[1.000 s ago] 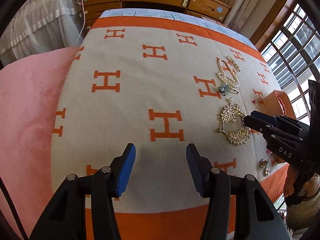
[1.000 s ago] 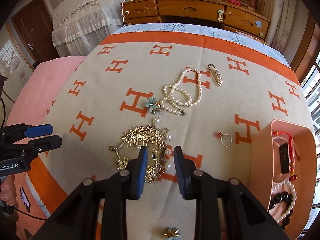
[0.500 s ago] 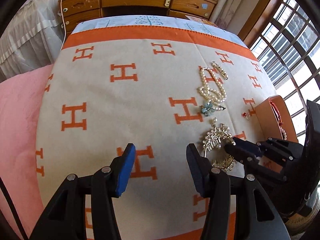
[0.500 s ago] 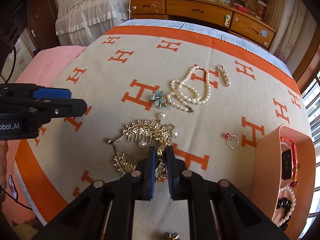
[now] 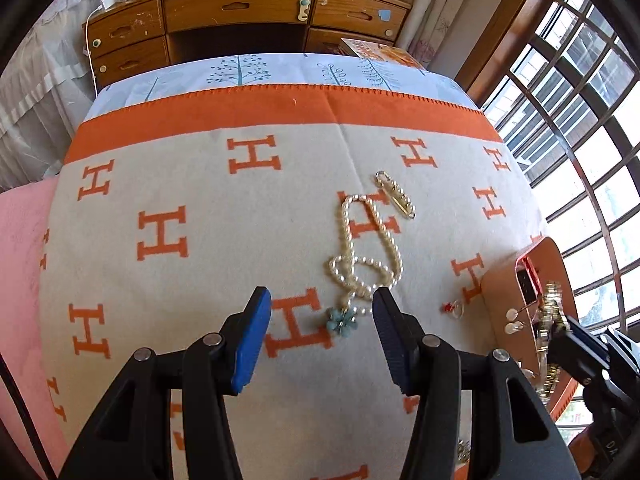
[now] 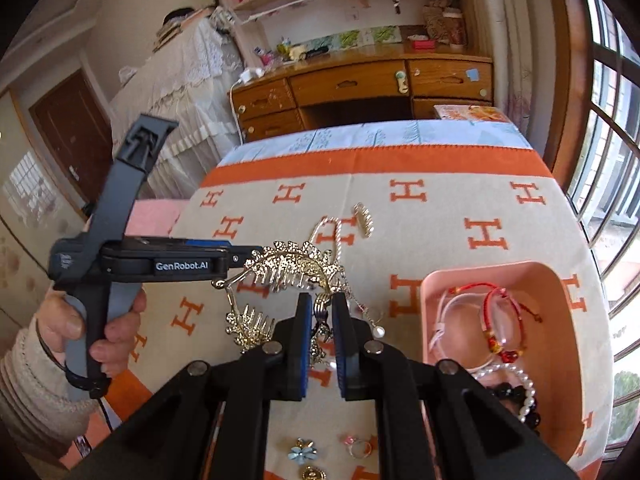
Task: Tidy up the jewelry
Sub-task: 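Lift the gold comb toward the tray with the right tool while the left tool grasps the pearl necklace, then lower the comb and pearl necklace into the pink tray and open both tools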
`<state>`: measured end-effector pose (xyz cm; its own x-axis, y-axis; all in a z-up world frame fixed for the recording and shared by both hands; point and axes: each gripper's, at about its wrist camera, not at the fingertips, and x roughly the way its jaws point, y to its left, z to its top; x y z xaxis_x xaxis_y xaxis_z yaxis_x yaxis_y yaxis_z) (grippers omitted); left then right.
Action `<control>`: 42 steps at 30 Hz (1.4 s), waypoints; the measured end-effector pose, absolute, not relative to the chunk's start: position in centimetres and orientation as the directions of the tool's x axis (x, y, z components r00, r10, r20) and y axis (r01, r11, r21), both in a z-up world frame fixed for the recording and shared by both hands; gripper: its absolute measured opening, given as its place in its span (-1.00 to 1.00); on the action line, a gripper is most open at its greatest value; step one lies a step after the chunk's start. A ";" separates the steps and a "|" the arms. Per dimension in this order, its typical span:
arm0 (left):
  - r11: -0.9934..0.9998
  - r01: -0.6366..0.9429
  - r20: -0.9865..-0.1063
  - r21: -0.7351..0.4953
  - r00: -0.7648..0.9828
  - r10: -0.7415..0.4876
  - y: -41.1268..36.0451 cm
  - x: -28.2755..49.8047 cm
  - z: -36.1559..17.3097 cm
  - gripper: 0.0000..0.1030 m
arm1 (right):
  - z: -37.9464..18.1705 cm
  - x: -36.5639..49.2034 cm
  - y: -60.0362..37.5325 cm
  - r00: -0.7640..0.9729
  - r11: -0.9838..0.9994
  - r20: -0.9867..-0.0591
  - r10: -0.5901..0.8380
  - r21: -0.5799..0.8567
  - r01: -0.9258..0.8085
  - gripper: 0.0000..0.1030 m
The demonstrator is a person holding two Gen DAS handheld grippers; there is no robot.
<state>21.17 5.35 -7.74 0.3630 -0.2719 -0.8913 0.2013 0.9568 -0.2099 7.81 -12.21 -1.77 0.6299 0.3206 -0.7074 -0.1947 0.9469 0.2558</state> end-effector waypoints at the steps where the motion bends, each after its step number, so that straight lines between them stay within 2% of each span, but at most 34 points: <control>1: 0.955 0.197 -0.893 -0.220 0.353 -0.278 5.0 21.9 -7.9 -0.01 | -1.3 7.8 -13.2 0.651 0.949 -0.693 0.310 0.268 -0.167 -0.81; 8: 0.957 0.209 -0.942 -0.203 0.223 -0.249 2.0 25.1 -10.7 -0.01 | 0.8 6.7 -19.1 0.727 0.937 -0.629 0.274 0.344 -0.055 -0.81; 21: 0.981 0.174 -0.976 -0.087 0.180 -0.118 0.6 24.9 -12.2 -0.19 | -0.6 5.5 -23.2 0.736 0.906 -0.612 0.291 0.424 -0.006 -0.81; 22: 0.981 0.177 -0.977 -0.077 0.183 -0.110 0.4 24.8 -12.1 -0.28 | -0.7 5.4 -23.3 0.735 0.902 -0.609 0.297 0.431 -0.008 -0.81; 23: 0.981 0.181 -0.977 -0.075 0.183 -0.108 0.2 24.8 -12.1 -0.49 | -0.7 5.4 -23.4 0.735 0.899 -0.607 0.302 0.437 -0.008 -0.81; 24: 0.981 0.181 -0.979 -0.062 0.183 -0.095 0.0 24.8 -12.1 -0.59 | -0.8 5.4 -23.6 0.735 0.897 -0.606 0.305 0.442 -0.007 -0.81; 25: 0.982 0.179 -0.979 -0.064 0.180 -0.096 0.0 24.9 -12.0 -0.83 | -1.0 5.3 -23.7 0.735 0.895 -0.605 0.307 0.447 -0.006 -0.81; 27: 0.981 0.175 -0.979 -0.082 0.170 -0.112 0.0 25.1 -12.0 -0.93 | -1.2 5.1 -24.1 0.734 0.890 -0.604 0.311 0.456 -0.002 -0.81; 33: 0.980 0.133 -0.964 -0.145 0.203 -0.170 0.0 24.6 -10.8 -0.95 | -1.5 4.1 -24.9 0.735 0.887 -0.602 0.312 0.462 0.002 -0.81; 42: 0.967 0.174 -0.906 -0.186 0.351 -0.238 -1.6 22.0 -3.1 -0.95 | -0.3 2.4 -25.8 0.766 0.885 -0.565 0.307 0.466 -0.011 -0.81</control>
<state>21.96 -1.61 -3.09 0.3511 -0.2377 -0.9057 0.1737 0.9670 -0.1865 2.45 -25.84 -0.29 0.7659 0.3073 -0.5648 -0.0113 0.8847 0.4660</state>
